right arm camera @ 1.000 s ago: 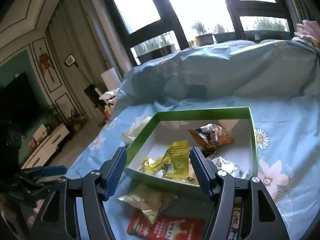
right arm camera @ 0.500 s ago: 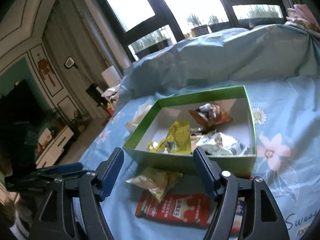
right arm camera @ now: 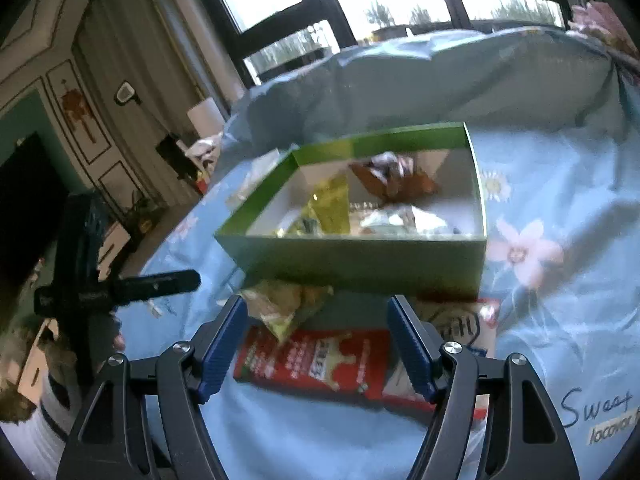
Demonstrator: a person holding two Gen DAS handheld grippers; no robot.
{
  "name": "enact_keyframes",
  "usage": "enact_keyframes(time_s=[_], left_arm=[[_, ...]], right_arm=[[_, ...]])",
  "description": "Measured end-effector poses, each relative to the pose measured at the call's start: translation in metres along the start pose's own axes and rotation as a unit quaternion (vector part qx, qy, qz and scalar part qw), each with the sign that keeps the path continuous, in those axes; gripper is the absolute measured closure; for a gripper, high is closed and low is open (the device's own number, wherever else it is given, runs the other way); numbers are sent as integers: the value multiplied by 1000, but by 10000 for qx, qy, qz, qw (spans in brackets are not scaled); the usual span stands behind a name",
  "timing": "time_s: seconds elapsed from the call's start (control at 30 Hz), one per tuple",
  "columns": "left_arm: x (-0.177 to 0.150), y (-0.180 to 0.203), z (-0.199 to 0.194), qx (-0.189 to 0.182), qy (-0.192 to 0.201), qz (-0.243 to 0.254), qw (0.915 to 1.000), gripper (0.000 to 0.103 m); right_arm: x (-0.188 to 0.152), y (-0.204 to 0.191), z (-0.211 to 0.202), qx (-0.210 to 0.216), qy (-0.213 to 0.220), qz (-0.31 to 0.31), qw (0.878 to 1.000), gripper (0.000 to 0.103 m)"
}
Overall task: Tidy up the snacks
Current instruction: 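Move the open left tool back to the remaining snack pile, then grasp the pale green snack packet with the left tool and lift it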
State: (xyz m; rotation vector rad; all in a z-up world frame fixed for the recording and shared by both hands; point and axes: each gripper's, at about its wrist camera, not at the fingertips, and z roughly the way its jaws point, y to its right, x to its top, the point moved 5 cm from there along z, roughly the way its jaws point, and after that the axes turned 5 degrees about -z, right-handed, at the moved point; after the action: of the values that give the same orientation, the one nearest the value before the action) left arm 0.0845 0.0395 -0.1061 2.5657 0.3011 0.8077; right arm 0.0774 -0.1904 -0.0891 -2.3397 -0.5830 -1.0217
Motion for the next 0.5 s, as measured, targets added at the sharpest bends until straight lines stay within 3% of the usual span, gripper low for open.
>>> enact_keyframes(time_s=[0.1, 0.27, 0.37, 0.5], left_arm=[[-4, -2, 6, -179, -165, -135, 9996, 1], [-3, 4, 10, -84, -88, -76, 9999, 1], [-2, 9, 16, 120, -21, 157, 9998, 2], [0, 17, 25, 37, -67, 260, 9996, 8]], right_arm=[[-8, -7, 13, 280, -124, -4, 9995, 30], [-18, -30, 39, 476, -409, -350, 9974, 30], [-21, -41, 48, 427, -528, -592, 9959, 30], [-17, -47, 56, 270, -523, -843, 9947, 31]])
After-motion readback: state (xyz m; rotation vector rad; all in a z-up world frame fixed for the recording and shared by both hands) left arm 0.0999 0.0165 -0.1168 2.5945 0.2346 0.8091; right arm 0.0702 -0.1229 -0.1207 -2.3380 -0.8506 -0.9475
